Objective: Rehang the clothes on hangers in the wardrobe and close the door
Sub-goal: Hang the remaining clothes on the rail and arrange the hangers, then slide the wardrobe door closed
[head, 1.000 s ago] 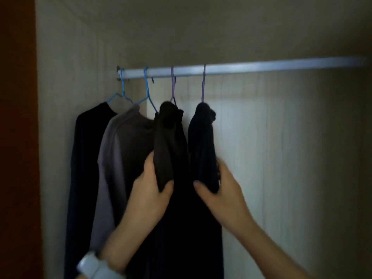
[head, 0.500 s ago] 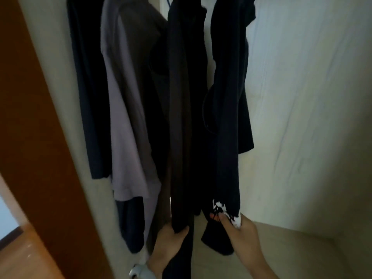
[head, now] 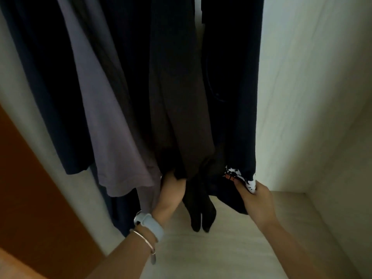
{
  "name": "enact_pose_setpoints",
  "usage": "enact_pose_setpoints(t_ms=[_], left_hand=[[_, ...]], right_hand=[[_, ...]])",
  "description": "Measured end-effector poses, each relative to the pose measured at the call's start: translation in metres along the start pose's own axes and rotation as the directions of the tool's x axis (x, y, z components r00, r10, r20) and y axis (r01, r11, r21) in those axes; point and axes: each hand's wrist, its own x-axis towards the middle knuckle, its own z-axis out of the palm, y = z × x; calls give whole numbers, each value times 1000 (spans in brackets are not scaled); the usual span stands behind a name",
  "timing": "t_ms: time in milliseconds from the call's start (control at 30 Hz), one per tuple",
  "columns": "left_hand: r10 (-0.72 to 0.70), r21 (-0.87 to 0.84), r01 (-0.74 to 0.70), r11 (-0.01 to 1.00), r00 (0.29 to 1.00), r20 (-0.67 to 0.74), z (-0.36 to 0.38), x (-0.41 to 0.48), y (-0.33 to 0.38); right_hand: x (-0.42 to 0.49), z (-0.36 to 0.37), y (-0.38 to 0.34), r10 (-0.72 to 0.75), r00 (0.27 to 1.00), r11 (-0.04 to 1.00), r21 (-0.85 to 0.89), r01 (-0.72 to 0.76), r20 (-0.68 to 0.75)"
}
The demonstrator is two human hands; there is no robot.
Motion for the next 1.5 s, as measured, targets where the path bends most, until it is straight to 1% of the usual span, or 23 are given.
enact_pose_setpoints(t_ms=[133,200,333,467,567,700,767,800,833,900,967,1033,1100,1167,1233,1267,1333,1367,1400,1500], left_hand=[[-139,61,135,989,988,62,9,-7,-40],[-179,111,170,979,981,75,11,-8,-55],[-182,169,164,972,978,97,7,-11,-69],[-184,251,149,956,976,120,1,-14,-79],[-122,319,79,945,986,115,-2,-15,-90],[-101,387,30,922,981,166,-2,-20,-119],[-82,412,6,911,982,168,-3,-30,-131],[-66,434,-18,901,982,176,-5,-36,-137],[-46,465,-53,884,979,198,-7,-41,-143],[-81,511,-74,857,958,275,-10,-54,-155],[-172,544,-71,836,908,383,-14,-68,-168],[-259,592,-93,801,837,482,-13,-89,-186],[-330,626,-129,769,759,562,-9,-114,-205],[-430,634,-108,766,648,629,-6,-143,-223],[-489,620,-80,780,540,685,-1,-175,-239],[-498,612,-68,788,514,698,0,-190,-248],[-539,627,-6,779,504,674,0,-213,-267],[-569,646,20,763,496,656,1,-220,-274],[-584,654,29,756,481,654,2,-227,-282],[-663,708,75,702,430,613,13,-242,-291]], right_hand=[[-5,-1,6,12,1000,999,-51,-13,-26],[-6,-1,13,31,999,997,-64,-33,-37],[-10,-2,25,86,995,988,-129,-91,-45],[-16,2,31,92,994,973,-204,-103,-62],[-20,2,39,124,991,959,-249,-133,-53],[-22,-11,62,167,984,934,-310,-179,-64],[-33,-24,75,210,978,914,-353,-202,-15],[-41,-30,83,255,967,901,-371,-227,26],[-53,-37,91,307,949,886,-386,-258,72],[-81,-53,111,414,900,844,-428,-324,134],[-116,-68,134,480,872,811,-426,-400,96],[-155,-82,157,537,843,772,-425,-473,35],[-201,-92,182,620,784,709,-451,-541,33],[-249,-101,206,708,706,639,-453,-622,30],[-296,-108,223,796,605,558,-405,-724,15],[-317,-111,229,838,546,512,-373,-774,16],[-354,-115,235,901,433,416,-308,-856,15],[-371,-117,238,921,389,374,-271,-887,1],[-385,-120,243,936,351,337,-224,-914,-24],[-419,-132,252,953,287,272,-139,-952,-100]])
